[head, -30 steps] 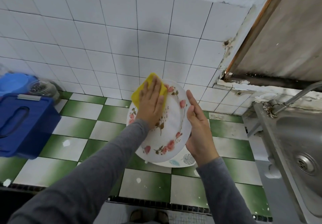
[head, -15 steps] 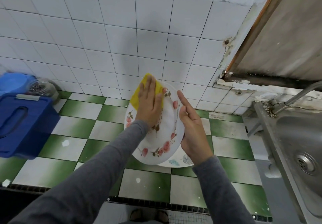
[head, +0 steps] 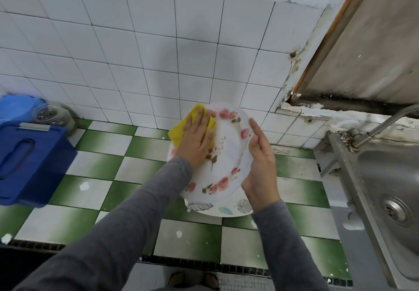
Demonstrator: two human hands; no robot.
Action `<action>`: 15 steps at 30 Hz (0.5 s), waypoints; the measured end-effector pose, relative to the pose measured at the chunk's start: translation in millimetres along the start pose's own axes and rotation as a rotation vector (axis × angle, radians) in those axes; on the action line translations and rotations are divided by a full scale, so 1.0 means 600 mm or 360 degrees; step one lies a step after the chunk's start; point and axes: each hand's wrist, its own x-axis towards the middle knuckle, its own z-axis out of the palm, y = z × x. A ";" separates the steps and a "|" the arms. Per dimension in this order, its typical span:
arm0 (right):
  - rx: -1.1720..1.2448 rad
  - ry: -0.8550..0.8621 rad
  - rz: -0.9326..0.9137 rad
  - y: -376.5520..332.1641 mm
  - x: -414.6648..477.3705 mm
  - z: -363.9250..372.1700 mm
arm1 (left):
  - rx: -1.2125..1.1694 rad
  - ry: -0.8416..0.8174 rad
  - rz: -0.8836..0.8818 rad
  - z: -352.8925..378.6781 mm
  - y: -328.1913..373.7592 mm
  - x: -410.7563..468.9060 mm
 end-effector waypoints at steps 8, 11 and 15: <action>0.0127 0.0265 -0.0304 -0.018 0.035 0.002 | -0.0132 -0.0283 0.0290 0.023 0.043 -0.055; 0.0241 0.0269 -0.0226 -0.022 0.053 0.002 | -0.0065 -0.0454 0.0361 0.016 0.064 -0.059; 0.0262 0.0278 -0.0058 -0.035 0.082 -0.010 | 0.0078 -0.0462 0.0733 -0.006 0.064 -0.051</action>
